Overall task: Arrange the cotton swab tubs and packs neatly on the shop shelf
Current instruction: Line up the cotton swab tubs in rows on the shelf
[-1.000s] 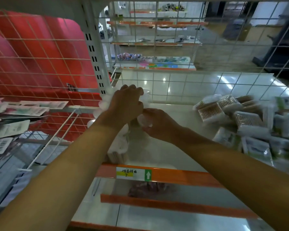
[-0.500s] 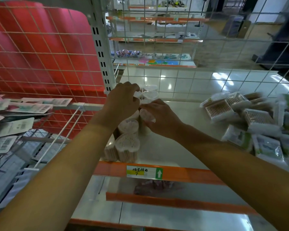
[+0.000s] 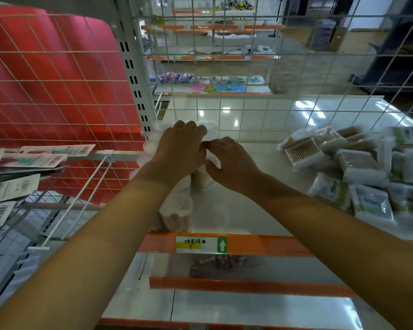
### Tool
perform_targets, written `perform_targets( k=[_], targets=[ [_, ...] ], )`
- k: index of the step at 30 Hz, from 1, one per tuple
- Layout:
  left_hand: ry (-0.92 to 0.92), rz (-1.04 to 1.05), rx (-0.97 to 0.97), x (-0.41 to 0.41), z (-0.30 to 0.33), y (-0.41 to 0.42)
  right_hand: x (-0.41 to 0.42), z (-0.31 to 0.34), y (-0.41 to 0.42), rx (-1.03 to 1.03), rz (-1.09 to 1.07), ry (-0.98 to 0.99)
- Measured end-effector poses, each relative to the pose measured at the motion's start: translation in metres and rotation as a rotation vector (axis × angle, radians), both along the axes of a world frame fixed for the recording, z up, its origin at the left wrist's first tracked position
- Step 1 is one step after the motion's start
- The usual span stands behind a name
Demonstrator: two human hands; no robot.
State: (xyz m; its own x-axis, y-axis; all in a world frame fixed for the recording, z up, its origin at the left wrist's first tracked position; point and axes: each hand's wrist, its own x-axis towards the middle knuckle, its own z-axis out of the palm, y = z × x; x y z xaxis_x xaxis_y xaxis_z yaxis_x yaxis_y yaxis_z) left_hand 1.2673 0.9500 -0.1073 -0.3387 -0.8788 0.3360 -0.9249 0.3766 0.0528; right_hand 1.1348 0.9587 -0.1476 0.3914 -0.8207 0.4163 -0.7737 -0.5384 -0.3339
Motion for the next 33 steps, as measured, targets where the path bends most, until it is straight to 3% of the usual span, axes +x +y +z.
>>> perform_targets(
  k=[4,15,33],
  targets=[
    [-0.072,0.014,-0.014,-0.017,-0.002,0.003,-0.019,0.004,0.005,0.020,-0.075,0.068],
    [-0.050,-0.077,-0.033,-0.089,-0.005,0.012,-0.091,0.005,0.013,-0.019,-0.196,0.130],
    [-0.013,-0.138,0.034,-0.266,-0.013,0.025,-0.272,0.011,0.029,-0.004,-0.295,0.158]
  ],
)
